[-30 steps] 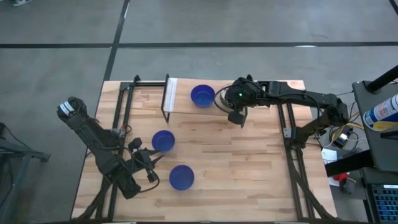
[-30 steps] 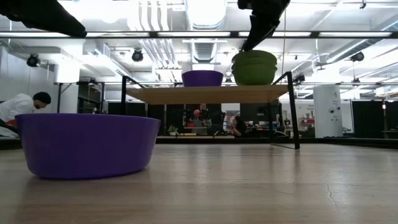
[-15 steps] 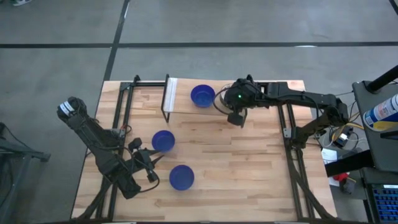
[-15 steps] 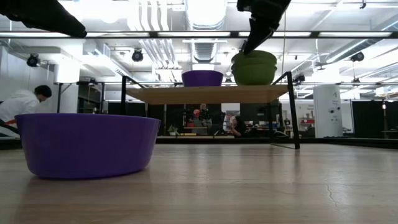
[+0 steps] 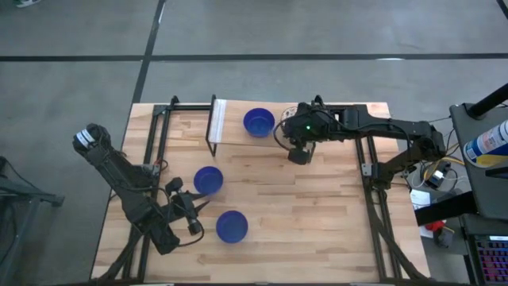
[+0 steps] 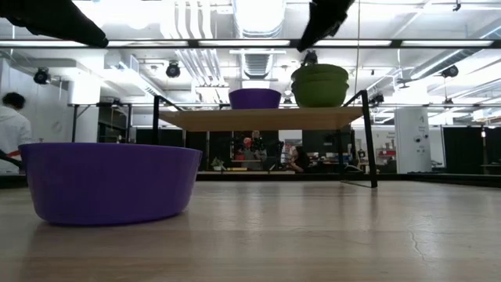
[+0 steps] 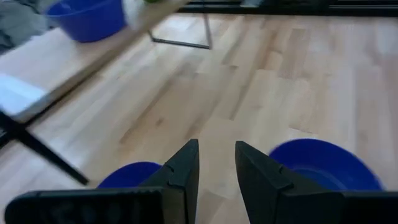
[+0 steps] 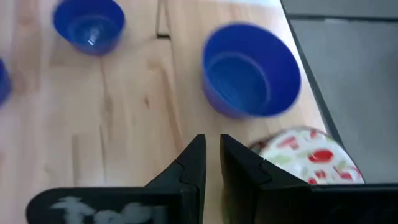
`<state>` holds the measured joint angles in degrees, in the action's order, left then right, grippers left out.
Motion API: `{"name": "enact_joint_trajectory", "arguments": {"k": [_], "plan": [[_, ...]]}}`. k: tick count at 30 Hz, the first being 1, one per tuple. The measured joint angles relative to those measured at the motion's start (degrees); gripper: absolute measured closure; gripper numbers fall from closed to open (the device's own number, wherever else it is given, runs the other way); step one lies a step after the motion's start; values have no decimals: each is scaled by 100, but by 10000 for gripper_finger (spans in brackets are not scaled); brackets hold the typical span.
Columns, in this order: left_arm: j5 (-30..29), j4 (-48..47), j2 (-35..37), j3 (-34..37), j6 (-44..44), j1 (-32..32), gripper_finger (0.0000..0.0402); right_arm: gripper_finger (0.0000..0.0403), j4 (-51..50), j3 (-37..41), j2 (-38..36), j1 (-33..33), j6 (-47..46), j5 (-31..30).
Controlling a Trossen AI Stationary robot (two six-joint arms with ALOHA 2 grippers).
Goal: Pick & Place Mini bowls
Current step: Stack the bottom blue bowl on top of the blue bowl on the shelf
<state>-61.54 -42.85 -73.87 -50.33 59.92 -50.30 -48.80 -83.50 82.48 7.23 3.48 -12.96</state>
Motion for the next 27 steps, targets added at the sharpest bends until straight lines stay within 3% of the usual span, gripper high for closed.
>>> {"name": "enact_joint_trajectory", "arguments": {"k": [2,8,15,27], "plan": [[174,323,0,0,-293,5,301,360,67,-40,0,-148,-7,42],[624,1077,0,0,-1127,7,301,360,415,-38,18,-667,95,1005],[814,1242,0,0,-1460,7,301,360,550,19,268,-1209,73,1002],[813,1239,0,0,-1197,278,308,360,769,36,1249,-2155,308,1062]]}}
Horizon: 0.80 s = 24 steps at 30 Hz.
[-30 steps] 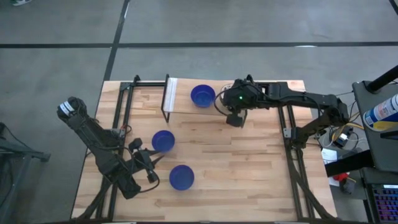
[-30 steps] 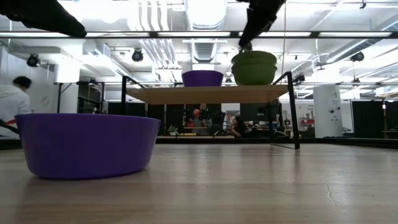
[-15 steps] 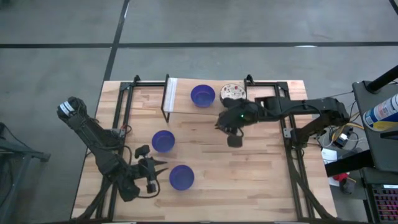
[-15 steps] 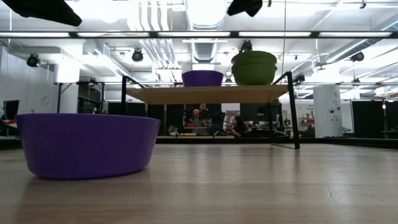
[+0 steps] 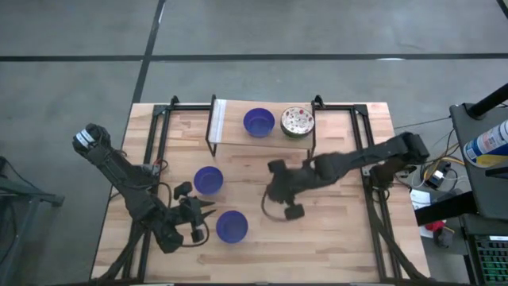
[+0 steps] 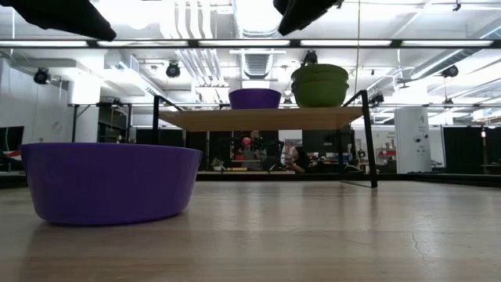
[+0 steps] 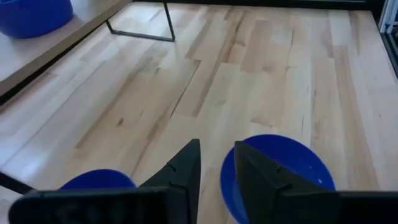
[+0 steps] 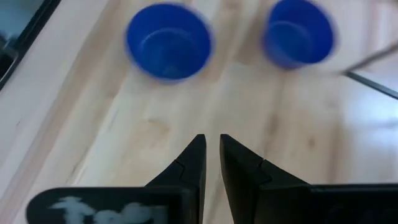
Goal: Pick & Place Mini bowls
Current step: Stack the bottom blue bowl on top of the blue bowl on the shelf
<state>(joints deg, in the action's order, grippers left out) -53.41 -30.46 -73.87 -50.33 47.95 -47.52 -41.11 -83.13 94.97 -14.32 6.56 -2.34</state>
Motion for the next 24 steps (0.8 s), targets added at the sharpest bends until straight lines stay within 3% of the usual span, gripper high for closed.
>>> {"name": "enact_joint_trajectory", "arguments": {"k": [11,15,24], "plan": [[-56,120,15,-13,10,50,396,360,561,2,675,-795,493,164],[-84,179,15,-13,326,60,389,357,1177,2,1012,-905,788,519],[-336,191,15,-11,439,63,381,299,2076,-288,1842,-947,1331,372]]}}
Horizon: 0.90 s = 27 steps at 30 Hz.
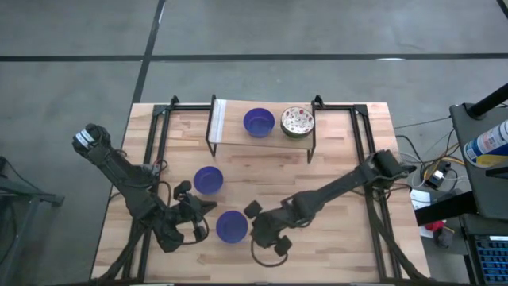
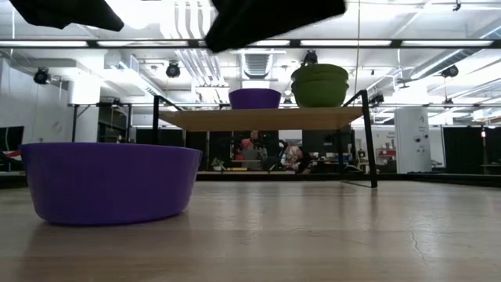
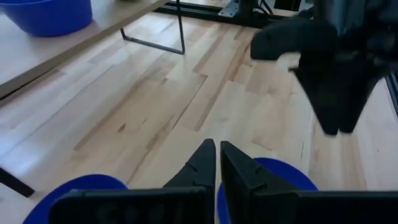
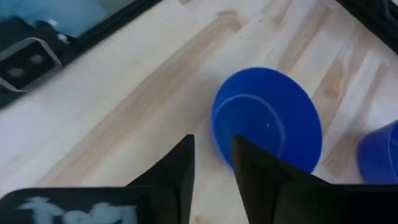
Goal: Pick & Place Mini bowls
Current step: Stack the bottom blue bowl on top of the blue bowl on the shelf
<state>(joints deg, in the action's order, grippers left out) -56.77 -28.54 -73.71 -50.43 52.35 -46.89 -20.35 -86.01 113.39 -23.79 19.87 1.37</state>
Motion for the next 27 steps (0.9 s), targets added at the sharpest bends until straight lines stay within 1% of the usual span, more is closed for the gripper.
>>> {"name": "enact_joint_trajectory", "arguments": {"k": [9,13,16,22,24,27], "plan": [[-17,3,0,2,-25,-2,381,267,-342,-827,955,47,332,14],[-19,2,0,11,-27,-2,381,260,-346,-1127,1244,121,528,-7],[-17,3,0,11,-27,-2,381,260,-548,-1359,1411,167,564,-3],[-11,2,0,11,-21,-2,381,277,-1103,-1686,1766,282,565,17],[-11,5,0,11,-18,-2,381,291,-1216,-1764,1897,299,564,-12],[-9,3,0,11,-18,-2,381,322,-1310,-1826,1989,307,535,-36]]}}
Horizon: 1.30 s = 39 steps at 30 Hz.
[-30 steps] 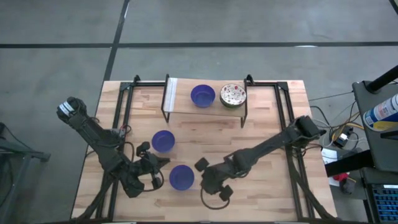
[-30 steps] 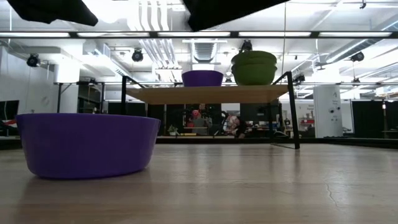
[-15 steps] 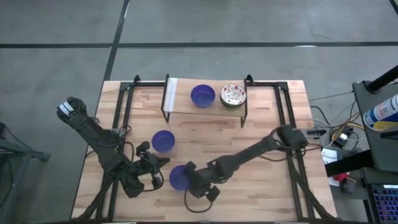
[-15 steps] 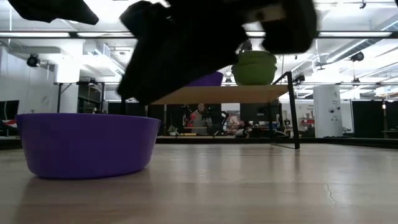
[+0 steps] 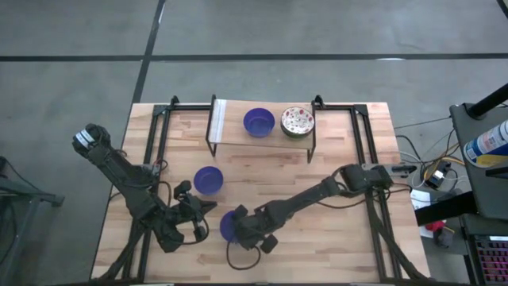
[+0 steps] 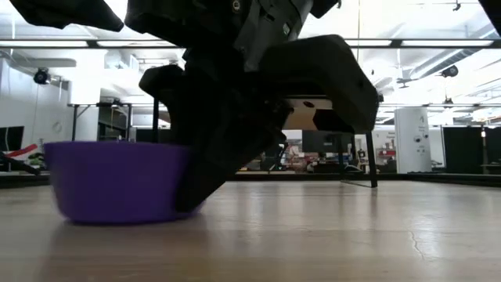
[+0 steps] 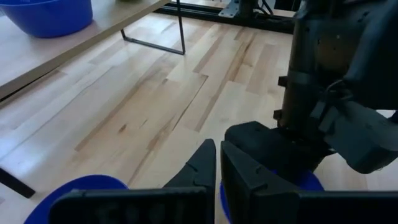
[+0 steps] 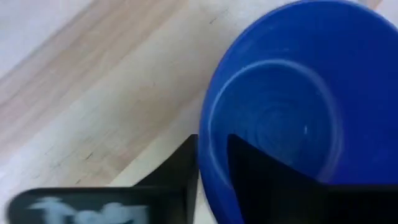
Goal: Pick & Place Mini bowls
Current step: Stack the bottom blue bowl on top of the blue bowl on the shelf
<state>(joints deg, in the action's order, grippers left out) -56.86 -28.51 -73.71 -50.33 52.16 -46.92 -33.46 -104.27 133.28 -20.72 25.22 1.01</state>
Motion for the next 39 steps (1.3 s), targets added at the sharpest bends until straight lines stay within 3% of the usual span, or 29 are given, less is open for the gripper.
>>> {"name": "enact_joint_trajectory", "arguments": {"k": [5,13,20,25,29,39], "plan": [[2,-2,1,0,3,0,381,386,-461,-158,-41,-1,8,-450],[2,-35,0,0,4,0,381,394,-1796,-845,-434,38,-136,-1001],[49,-13,0,0,-2,-3,381,394,-2195,-963,-1163,348,-150,-1154],[48,-15,2,0,-6,-15,381,394,-2338,-940,-1611,772,-72,-1768],[48,-9,0,0,-97,-15,381,394,-2339,-1018,-1893,1230,64,-1920],[48,48,1,0,-117,-15,381,394,-2326,-1048,-2293,2599,101,-1779]]}}
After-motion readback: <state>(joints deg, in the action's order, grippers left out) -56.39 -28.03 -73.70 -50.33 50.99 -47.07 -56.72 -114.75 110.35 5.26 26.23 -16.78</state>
